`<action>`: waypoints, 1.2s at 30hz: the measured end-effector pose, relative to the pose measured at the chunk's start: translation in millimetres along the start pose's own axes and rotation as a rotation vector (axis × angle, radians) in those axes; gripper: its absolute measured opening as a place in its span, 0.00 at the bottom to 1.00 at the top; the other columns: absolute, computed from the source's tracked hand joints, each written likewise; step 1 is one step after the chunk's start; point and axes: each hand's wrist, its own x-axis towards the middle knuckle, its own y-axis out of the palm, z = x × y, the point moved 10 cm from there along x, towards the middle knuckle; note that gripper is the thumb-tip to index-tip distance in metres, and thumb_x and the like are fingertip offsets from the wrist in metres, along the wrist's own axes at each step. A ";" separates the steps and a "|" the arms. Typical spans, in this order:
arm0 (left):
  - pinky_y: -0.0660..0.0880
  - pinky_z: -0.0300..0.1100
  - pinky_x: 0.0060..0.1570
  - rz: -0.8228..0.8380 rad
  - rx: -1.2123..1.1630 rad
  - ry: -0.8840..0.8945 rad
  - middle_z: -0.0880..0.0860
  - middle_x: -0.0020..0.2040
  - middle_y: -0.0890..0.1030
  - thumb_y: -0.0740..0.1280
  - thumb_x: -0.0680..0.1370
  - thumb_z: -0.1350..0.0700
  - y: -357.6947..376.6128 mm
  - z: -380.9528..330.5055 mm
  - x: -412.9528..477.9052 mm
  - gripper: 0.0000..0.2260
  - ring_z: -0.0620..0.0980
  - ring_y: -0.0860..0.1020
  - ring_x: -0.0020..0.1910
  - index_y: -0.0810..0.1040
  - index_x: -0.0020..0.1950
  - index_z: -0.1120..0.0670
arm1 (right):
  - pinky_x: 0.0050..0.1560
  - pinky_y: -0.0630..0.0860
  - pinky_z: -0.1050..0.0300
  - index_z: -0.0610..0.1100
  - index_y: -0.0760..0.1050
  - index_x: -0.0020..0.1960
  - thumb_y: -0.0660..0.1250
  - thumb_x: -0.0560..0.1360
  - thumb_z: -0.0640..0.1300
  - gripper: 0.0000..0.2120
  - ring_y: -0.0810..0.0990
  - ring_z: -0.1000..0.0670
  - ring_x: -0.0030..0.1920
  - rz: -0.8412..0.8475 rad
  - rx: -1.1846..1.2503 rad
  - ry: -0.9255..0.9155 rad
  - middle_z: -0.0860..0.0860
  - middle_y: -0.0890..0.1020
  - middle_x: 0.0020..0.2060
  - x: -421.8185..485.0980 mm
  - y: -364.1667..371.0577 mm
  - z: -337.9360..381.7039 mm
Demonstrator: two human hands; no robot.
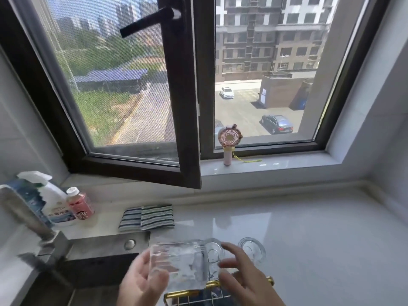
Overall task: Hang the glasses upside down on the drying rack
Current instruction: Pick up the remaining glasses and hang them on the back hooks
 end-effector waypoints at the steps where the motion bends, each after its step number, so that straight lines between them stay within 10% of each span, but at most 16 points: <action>1: 0.76 0.34 0.37 0.051 -0.021 -0.005 0.49 0.41 0.86 0.75 0.47 0.39 17.3 -0.9 -11.0 0.37 0.48 0.83 0.43 0.78 0.50 0.56 | 0.42 0.73 0.71 0.64 0.65 0.63 0.61 0.60 0.73 0.34 0.82 0.60 0.45 0.049 0.120 -0.013 0.57 0.81 0.50 -1.5 8.3 5.2; 5: 0.79 0.41 0.48 0.218 -0.144 -0.101 0.57 0.51 0.84 0.80 0.47 0.37 60.5 21.5 -37.1 0.49 0.54 0.82 0.50 0.70 0.61 0.59 | 0.45 0.80 0.56 0.57 0.75 0.56 0.70 0.60 0.64 0.27 0.84 0.52 0.48 0.057 0.329 -0.028 0.52 0.86 0.46 -7.5 11.3 7.5; 8: 0.75 0.37 0.54 0.404 0.046 -0.147 0.47 0.58 0.81 0.77 0.57 0.38 71.0 35.6 -45.0 0.41 0.46 0.79 0.56 0.68 0.65 0.50 | 0.41 0.80 0.56 0.48 0.75 0.54 0.76 0.56 0.59 0.30 0.85 0.46 0.45 0.052 0.371 0.039 0.45 0.86 0.44 -7.5 3.6 -3.6; 11: 0.68 0.27 0.51 0.195 0.429 -0.110 0.33 0.58 0.74 0.75 0.59 0.36 32.3 49.3 -35.2 0.33 0.36 0.73 0.55 0.68 0.60 0.36 | 0.35 0.78 0.65 0.53 0.74 0.51 0.78 0.57 0.59 0.26 0.84 0.54 0.40 -0.073 0.247 -0.007 0.48 0.84 0.43 4.7 -25.5 6.5; 17: 0.68 0.52 0.65 0.033 0.465 -0.274 0.46 0.64 0.72 0.68 0.74 0.49 5.0 83.6 -40.9 0.19 0.48 0.69 0.63 0.69 0.63 0.45 | 0.38 0.77 0.66 0.58 0.66 0.57 0.72 0.59 0.66 0.31 0.81 0.58 0.42 -0.102 -0.235 -0.176 0.59 0.76 0.47 47.9 -34.6 55.2; 24: 0.70 0.29 0.45 -0.002 0.578 -0.159 0.39 0.47 0.79 0.66 0.76 0.53 -5.7 83.3 -29.1 0.06 0.37 0.76 0.48 0.75 0.49 0.41 | 0.44 0.71 0.56 0.57 0.61 0.66 0.70 0.63 0.66 0.37 0.75 0.50 0.56 0.125 -0.908 -0.379 0.53 0.75 0.63 100.3 66.4 62.0; 36: 0.70 0.30 0.37 -0.004 0.636 -0.033 0.40 0.37 0.80 0.66 0.74 0.50 -10.7 90.5 -17.4 0.04 0.37 0.75 0.38 0.75 0.48 0.43 | 0.50 0.78 0.50 0.55 0.60 0.68 0.71 0.61 0.68 0.42 0.76 0.46 0.55 0.376 -1.154 -0.320 0.50 0.76 0.59 130.2 128.5 -11.0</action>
